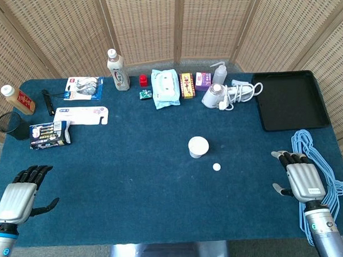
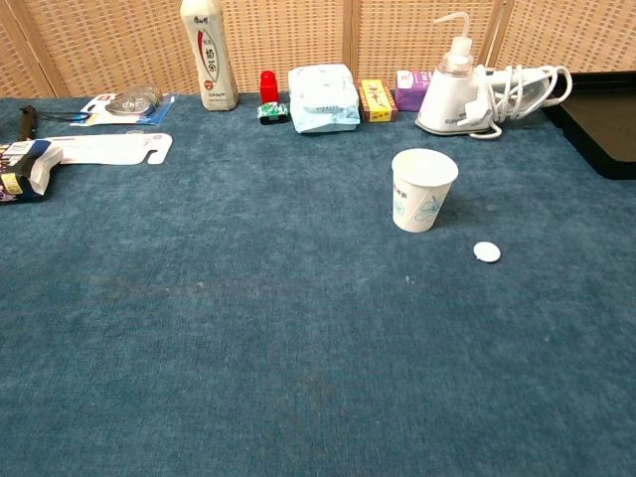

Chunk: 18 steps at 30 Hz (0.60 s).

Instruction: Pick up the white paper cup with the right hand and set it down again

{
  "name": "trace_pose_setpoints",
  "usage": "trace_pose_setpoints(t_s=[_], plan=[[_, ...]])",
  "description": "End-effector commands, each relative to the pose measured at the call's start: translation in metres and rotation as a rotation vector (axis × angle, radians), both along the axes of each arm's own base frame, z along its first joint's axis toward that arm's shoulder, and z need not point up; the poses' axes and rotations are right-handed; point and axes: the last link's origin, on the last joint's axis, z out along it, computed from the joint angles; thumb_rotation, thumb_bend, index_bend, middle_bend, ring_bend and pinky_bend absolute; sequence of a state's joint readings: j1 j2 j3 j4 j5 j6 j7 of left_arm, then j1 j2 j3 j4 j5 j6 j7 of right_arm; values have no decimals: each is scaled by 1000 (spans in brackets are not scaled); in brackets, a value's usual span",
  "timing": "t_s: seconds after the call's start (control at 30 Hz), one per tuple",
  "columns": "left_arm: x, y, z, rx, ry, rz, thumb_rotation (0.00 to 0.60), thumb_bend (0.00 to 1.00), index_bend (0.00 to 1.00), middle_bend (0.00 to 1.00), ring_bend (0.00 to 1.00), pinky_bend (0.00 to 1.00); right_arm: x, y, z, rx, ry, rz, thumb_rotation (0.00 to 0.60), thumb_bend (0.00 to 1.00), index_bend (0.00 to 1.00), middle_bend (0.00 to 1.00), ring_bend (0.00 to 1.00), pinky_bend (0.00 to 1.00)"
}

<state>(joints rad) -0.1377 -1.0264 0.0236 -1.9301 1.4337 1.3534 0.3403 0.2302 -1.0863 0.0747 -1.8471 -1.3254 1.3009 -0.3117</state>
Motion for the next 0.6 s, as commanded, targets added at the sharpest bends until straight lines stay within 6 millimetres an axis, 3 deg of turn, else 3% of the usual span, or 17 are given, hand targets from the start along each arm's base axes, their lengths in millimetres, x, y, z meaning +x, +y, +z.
trace_pose_setpoints(t_s=[0.03,0.6], plan=[[0,0,-1,-3,0,0,322,249,119,174,117,155,0,0,-1,1,-2,-3,570,248,205,237,240,182],[1,-2,-1,-4,-6,-6,334,248,118,175,117,155,2,-5,1,-10,-32,7,573,247,205,237,241,182]])
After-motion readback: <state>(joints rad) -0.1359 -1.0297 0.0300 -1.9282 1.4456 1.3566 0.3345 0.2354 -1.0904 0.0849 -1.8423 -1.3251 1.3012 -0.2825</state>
